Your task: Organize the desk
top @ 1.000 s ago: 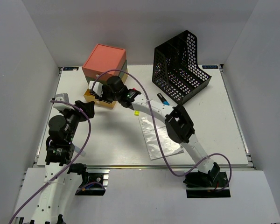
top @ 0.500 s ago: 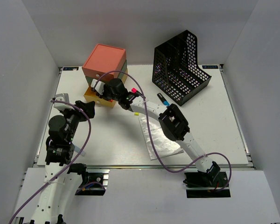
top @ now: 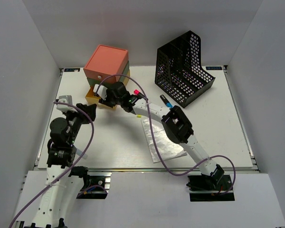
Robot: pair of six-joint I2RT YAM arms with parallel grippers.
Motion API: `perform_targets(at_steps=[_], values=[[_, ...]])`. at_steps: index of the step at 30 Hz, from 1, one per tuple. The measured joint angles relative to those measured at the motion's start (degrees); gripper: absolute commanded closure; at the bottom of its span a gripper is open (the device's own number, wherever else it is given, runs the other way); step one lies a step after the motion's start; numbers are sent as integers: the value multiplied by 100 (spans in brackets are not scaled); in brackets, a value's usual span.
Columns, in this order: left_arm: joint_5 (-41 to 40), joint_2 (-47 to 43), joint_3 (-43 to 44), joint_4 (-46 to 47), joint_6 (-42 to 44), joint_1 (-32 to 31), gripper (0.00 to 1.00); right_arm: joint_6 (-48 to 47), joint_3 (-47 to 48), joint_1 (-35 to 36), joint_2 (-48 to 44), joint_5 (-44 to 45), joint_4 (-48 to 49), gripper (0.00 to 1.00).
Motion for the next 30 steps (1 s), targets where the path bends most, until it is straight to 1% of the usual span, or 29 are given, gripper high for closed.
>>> perform_targets(at_steps=[1,3,4,5,7,8,10,13,14,15,16,17,18,19,20,22,24,26,27,28,30], values=[[87,7,-24,39,-4,0,52,33,-7,-2,-48,2,-105,69],[334,55,-79,177,26,0,67,181,-122,-17,-258,-11,-343,94],[492,111,-96,254,39,0,80,286,-243,-26,-442,-26,-479,100],[654,212,-109,341,44,0,86,501,-450,-57,-739,-116,-693,100],[1034,505,-107,531,31,0,91,883,-885,-173,-1440,-341,-1040,100],[1193,688,-107,608,9,0,91,1106,-1182,-278,-1882,-529,-1187,100],[1578,1134,-103,807,-57,-4,87,1510,-1690,-601,-2780,-960,-1504,100],[2046,1954,-24,918,-308,-103,84,2072,-2699,-1414,-4205,-1698,-1657,100],[2159,2264,59,907,-407,-179,79,2216,-3080,-1731,-4625,-1930,-1694,100],[2210,2564,160,881,-468,-267,78,2341,-3399,-2052,-4964,-2142,-1790,100],[2203,2841,293,844,-535,-400,71,2452,-3757,-2391,-5309,-2369,-1902,99],[2181,3097,446,782,-588,-551,66,2533,-4063,-2673,-5554,-2551,-1989,85],[2100,3366,671,643,-654,-780,63,2594,-4402,-2885,-5794,-2719,-2033,63],[1965,3626,905,544,-684,-1034,57,2688,-4734,-3064,-6015,-2863,-2140,55],[1834,3895,1163,415,-699,-1279,53,2747,-5062,-3202,-6231,-2990,-2192,43],[1462,4485,1779,136,-715,-1871,48,2852,-5606,-3370,-6612,-3292,-2269,39],[1012,5038,2378,-249,-741,-2350,46,2907,-5995,-3571,-6959,-3585,-2280,40],[496,5652,3012,-625,-750,-2765,45,2914,-6120,-3821,-7197,-3810,-2326,51],[203,5978,3338,-859,-765,-2922,45,2918,-6124,-3987,-7265,-3923,-2310,58],[-94,6297,3624,-1036,-772,-3040,44,2929,-6124,-4190,-7331,-4050,-2277,76],[-656,6885,4166,-1521,-804,-3193,42,2933,-6129,-4513,-7381,-4240,-2251,89]])
